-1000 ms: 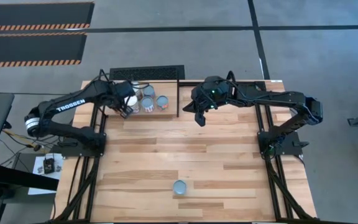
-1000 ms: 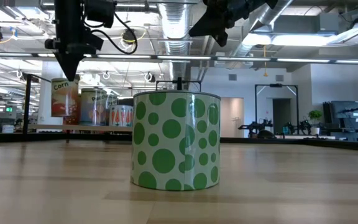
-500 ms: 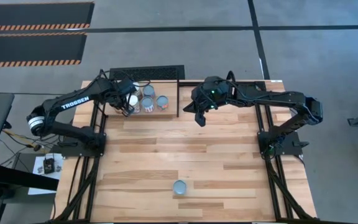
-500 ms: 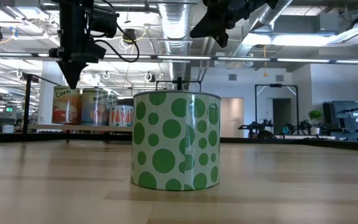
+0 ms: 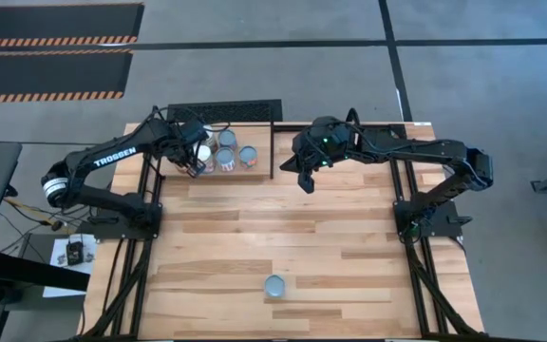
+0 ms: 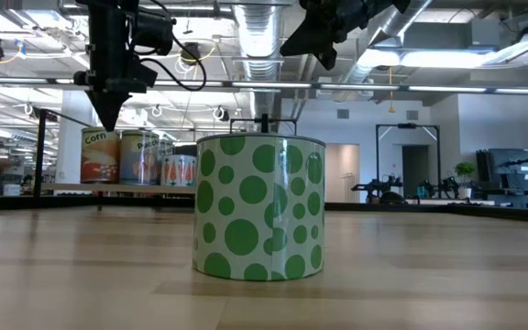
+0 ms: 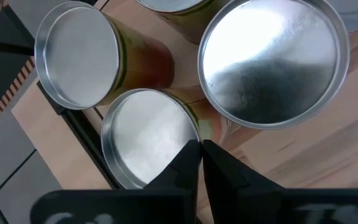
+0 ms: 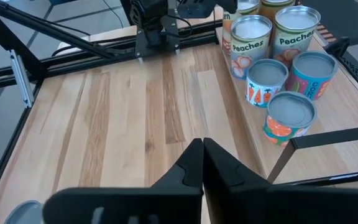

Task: Pick and place cans onto a shelf
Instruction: Put the large canned corn on the shelf, then put the small canned green peas on the shelf

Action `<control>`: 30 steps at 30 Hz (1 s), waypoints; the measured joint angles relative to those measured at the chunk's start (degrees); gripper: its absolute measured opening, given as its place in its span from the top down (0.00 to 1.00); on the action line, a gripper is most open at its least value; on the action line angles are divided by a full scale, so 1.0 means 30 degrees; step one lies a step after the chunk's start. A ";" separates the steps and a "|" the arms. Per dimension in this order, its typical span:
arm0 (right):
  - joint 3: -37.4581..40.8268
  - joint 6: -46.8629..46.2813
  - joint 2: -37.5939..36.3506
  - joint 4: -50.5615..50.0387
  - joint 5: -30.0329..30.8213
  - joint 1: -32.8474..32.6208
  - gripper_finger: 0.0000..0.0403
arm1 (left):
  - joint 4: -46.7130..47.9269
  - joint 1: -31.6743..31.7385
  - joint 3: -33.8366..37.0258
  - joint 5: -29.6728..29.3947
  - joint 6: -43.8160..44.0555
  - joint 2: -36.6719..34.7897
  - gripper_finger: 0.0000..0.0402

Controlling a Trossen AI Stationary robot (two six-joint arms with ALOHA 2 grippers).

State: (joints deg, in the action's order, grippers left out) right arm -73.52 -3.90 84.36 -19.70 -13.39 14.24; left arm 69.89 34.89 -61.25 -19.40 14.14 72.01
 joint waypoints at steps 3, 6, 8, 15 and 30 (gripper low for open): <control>0.0000 0.0026 0.0000 0.0005 0.0000 0.0000 0.95 | 0.0007 -0.0001 0.0000 -0.0006 -0.0124 0.0000 0.95; 0.0000 0.0030 0.0000 0.0005 0.0000 0.0000 0.96 | 0.0007 0.0000 0.0000 -0.0080 -0.0134 0.0000 0.92; 0.0000 0.0030 0.0000 -0.0002 -0.0007 0.0000 0.97 | 0.0007 0.0000 0.0000 -0.0183 -0.0136 0.0000 0.91; 0.0000 0.0270 0.0000 -0.0002 -0.0007 0.0000 0.95 | 0.0005 0.0000 0.0000 -0.0593 0.0001 -0.0038 0.90; 0.0000 0.0321 0.0000 -0.0002 -0.0007 0.0072 0.94 | -0.0248 -0.0381 0.0015 -0.0877 0.1472 -0.3079 0.90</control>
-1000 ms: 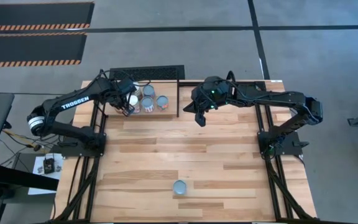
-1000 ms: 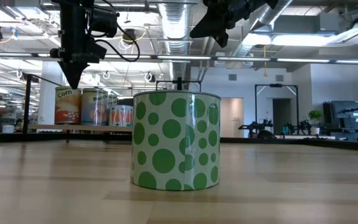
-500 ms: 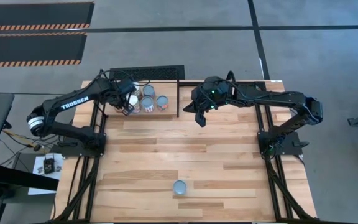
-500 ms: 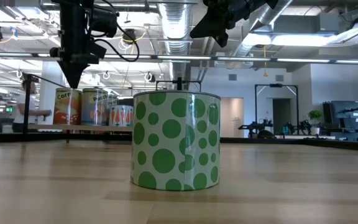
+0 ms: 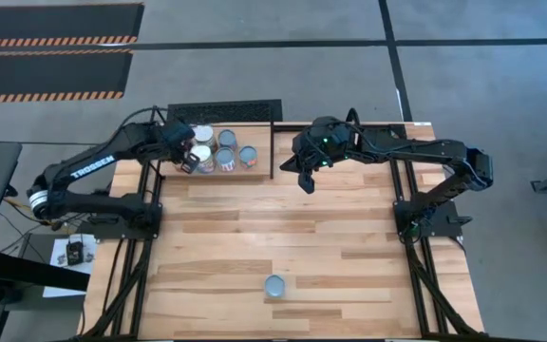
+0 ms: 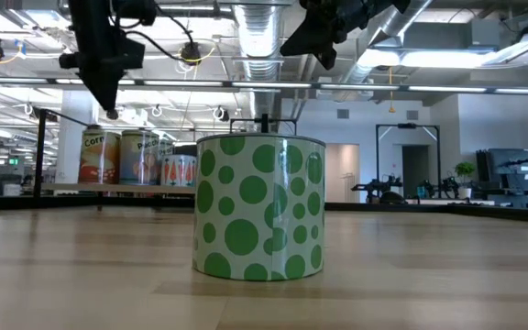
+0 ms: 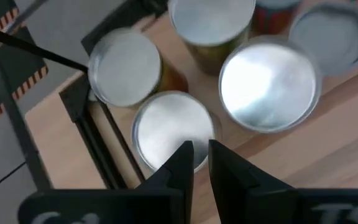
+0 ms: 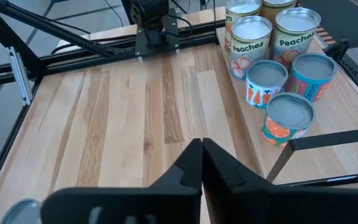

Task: Pick and place cans onto a shelf
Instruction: Put the small canned green peas on the shelf

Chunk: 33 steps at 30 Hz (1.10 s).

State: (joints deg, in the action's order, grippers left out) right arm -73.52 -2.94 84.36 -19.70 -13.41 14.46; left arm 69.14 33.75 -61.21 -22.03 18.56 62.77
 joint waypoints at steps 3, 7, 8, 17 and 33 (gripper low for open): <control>0.0000 -0.0007 0.0000 0.0007 0.0000 0.0001 0.93 | -0.0418 -0.0357 0.0000 -0.0400 0.0529 -0.0805 0.90; 0.0000 -0.0007 0.0000 0.0006 0.0000 0.0001 0.93 | -0.0934 -0.1033 0.0000 -0.0459 0.1299 -0.1884 0.92; 0.0000 -0.0007 0.0000 0.0007 0.0000 0.0001 0.93 | -0.1102 -0.1274 0.0000 -0.0526 0.1561 -0.2121 0.93; 0.0000 -0.0014 -0.0161 -0.0030 0.0015 -0.0650 0.98 | -0.4211 -0.5241 0.0865 -0.1995 0.3113 -0.4514 1.00; -0.0059 -0.3371 0.0258 -0.5029 0.2050 -0.7547 0.98 | -1.6572 -1.4626 0.7216 -0.3419 0.0669 -0.5797 1.00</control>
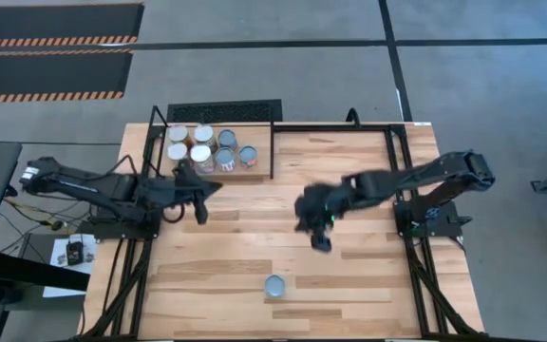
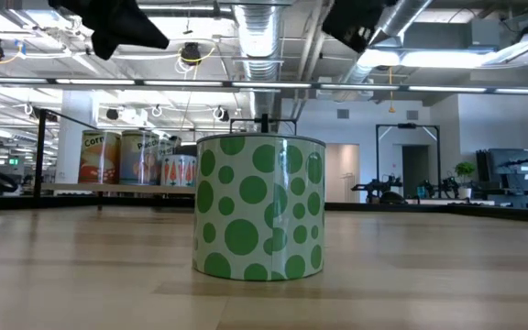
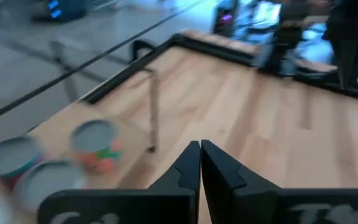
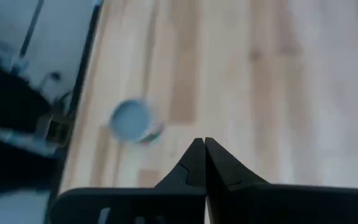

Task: Pick and place cans onto a shelf
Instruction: Put the small canned green peas on the shelf

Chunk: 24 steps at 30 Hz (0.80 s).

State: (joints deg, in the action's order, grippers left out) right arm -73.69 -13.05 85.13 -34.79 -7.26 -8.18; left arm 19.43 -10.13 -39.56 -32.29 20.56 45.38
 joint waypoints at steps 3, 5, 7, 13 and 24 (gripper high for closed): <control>0.0077 -0.0807 0.0487 -0.0619 -0.0108 -0.1723 0.97 | -0.1783 -0.0861 0.0900 0.0534 -0.0430 -0.0016 1.00; 0.0009 -0.1006 0.1365 0.0661 -0.0106 -0.2797 0.95 | -0.2239 -0.1177 0.1373 0.1020 0.0082 -0.0019 1.00; 0.0058 -0.1236 0.2092 0.0847 -0.0111 -0.3697 0.92 | -0.2401 -0.1448 0.1795 0.1402 0.0856 -0.0012 1.00; -0.1713 -0.0696 0.5705 0.1669 -0.0334 -0.5262 0.80 | -0.2323 -0.1867 0.2088 0.1471 0.1108 0.0194 1.00; -0.5098 0.5392 1.0230 0.0735 0.1146 -0.6213 0.58 | -0.1876 -0.1874 0.2088 0.1157 -0.0222 0.0374 1.00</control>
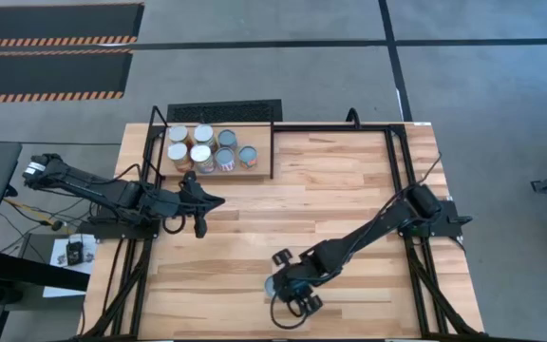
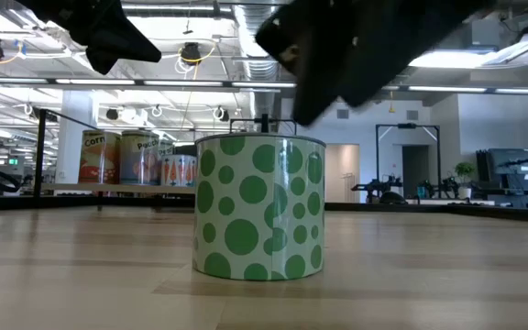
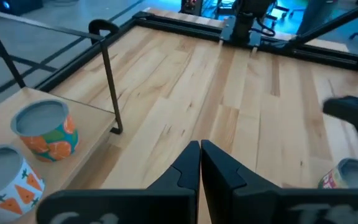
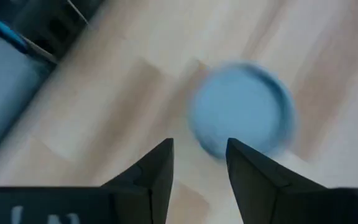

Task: Pick and place cans onto a shelf
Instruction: Put the small canned green peas on the shelf

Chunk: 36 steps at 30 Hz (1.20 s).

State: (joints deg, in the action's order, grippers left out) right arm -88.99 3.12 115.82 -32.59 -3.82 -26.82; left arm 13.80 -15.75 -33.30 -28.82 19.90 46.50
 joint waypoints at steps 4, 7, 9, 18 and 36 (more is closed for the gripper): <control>0.0065 0.1239 0.0416 0.0188 0.1781 0.0091 0.58 | 0.0363 -0.0002 0.0000 0.0006 -0.0189 -0.0004 1.00; 0.0079 0.1351 0.0456 -0.0139 0.1542 0.0225 0.62 | 0.0584 -0.0007 0.0000 0.0125 -0.0127 -0.0007 1.00; 0.0038 0.1527 0.0740 0.0337 0.1314 0.0239 0.66 | 0.1004 -0.0007 0.0000 0.0173 -0.0446 0.0000 1.00; 0.0086 -0.0350 0.0938 0.1081 0.1109 0.1096 0.78 | 0.1588 -0.0015 0.0000 0.0921 -0.0699 -0.0026 1.00; -0.0154 -0.1394 0.0477 0.0775 0.0905 0.4301 0.79 | 0.1563 -0.0082 0.0000 0.6430 -0.1544 0.0397 1.00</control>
State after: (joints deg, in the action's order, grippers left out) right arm -89.45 -1.06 117.25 -30.26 -1.11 -13.92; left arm 18.49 -15.99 -33.30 -9.53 15.27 47.69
